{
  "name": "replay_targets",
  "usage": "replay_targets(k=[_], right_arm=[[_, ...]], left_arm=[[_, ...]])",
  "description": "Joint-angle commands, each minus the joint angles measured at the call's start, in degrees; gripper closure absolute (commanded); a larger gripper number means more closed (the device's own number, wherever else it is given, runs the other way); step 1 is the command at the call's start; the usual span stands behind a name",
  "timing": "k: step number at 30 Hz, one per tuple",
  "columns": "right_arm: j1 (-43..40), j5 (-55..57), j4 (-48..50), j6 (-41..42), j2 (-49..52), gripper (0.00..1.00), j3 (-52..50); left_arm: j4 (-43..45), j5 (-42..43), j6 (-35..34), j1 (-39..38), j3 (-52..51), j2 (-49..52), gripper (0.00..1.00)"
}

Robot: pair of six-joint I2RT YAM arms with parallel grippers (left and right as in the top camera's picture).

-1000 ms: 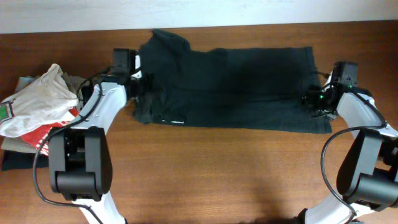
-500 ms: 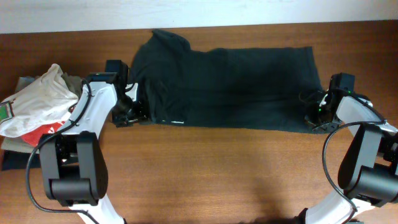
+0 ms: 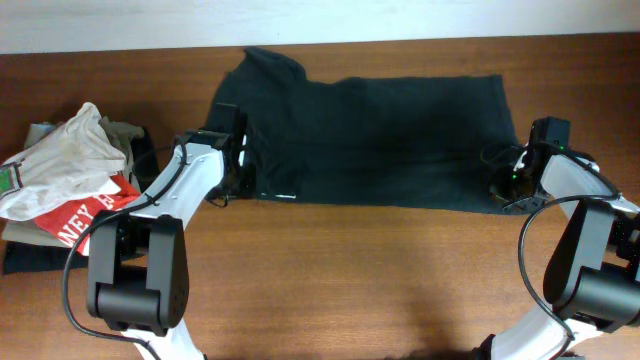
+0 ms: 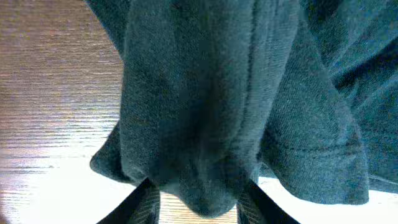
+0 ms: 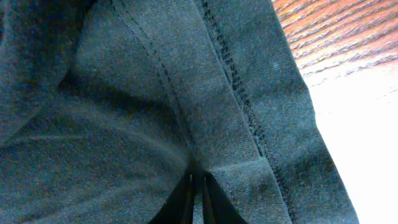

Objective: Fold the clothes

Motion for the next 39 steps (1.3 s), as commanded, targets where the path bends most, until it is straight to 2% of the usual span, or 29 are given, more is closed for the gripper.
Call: replay_targets(k=[1, 6, 7, 8, 11, 13, 15, 17, 23, 28, 29, 30, 31, 32, 33, 35, 39], right_arm=[[0.0, 0.7, -0.3, 0.2, 1.7, 0.9, -1.0], [0.0, 0.7, -0.2, 0.2, 1.7, 0.9, -1.0], [0.0, 0.7, 0.1, 0.2, 1.7, 0.9, -1.0], [0.0, 0.7, 0.1, 0.2, 1.7, 0.9, -1.0], [0.0, 1.0, 0.0, 0.2, 1.7, 0.9, -1.0], [0.0, 6.4, -4.7, 0.5, 1.7, 0.95, -1.0], [-0.2, 11.5, -8.9, 2.4, 1.7, 0.96, -1.0], [-0.8, 11.5, -13.0, 3.5, 1.7, 0.96, -1.0], [-4.5, 10.9, -23.3, 7.5, 1.5, 0.96, -0.9], [-4.4, 6.9, -24.0, 6.8, -4.7, 0.96, 1.9], [-4.4, 5.4, -24.1, 6.8, -7.0, 0.96, 3.3], [-4.4, 3.6, -24.0, 6.8, -9.5, 0.93, 5.1], [-4.4, 2.8, -23.1, 6.9, -11.5, 0.68, 6.8], [-4.4, 2.3, -21.4, 6.9, -12.2, 0.53, 7.2], [-4.4, 0.9, -18.7, 6.8, -12.4, 0.48, 7.2], [-4.4, 0.4, -16.7, 6.8, -10.9, 0.52, 7.2], [-4.3, -4.2, -14.6, 6.7, -4.5, 0.59, 7.0]], left_arm=[[1.2, -0.2, -0.4, 0.0, -0.5, -1.5, 0.99], [0.2, -20.5, -0.4, 3.1, 1.7, -2.3, 0.99], [3.2, -24.4, 0.3, 4.7, 1.8, -2.3, 0.99], [6.6, -24.9, 0.5, 6.3, 1.8, -2.3, 0.99], [6.2, -21.0, 0.5, 7.6, 1.6, -2.3, 1.0], [-0.5, -17.0, 0.5, 7.6, 1.0, -2.3, 0.99], [-6.5, -14.3, 0.4, 7.6, -0.1, -2.3, 0.99], [-14.5, -8.0, -0.5, 7.6, -0.3, -2.3, 0.99], [-29.4, -6.9, -5.1, 7.3, -0.3, -2.3, 0.99], [-28.3, -9.4, -5.4, 4.5, -0.3, -8.4, 0.99], [-26.4, -9.9, -5.4, 4.5, -0.3, -10.4, 0.84], [-23.4, -9.8, -5.4, 4.6, -0.2, -12.3, 0.36], [-20.5, -9.8, -5.4, 4.6, -0.2, -13.5, 0.26], [-18.1, -9.8, -5.4, 4.5, -0.2, -14.1, 0.23], [-15.1, -9.8, -5.4, 4.5, -0.2, -14.2, 0.2], [-10.1, -8.9, -5.3, 4.5, -0.2, -14.2, 0.18], [-3.3, -1.3, -5.4, 4.5, -0.3, -14.2, 0.18]])
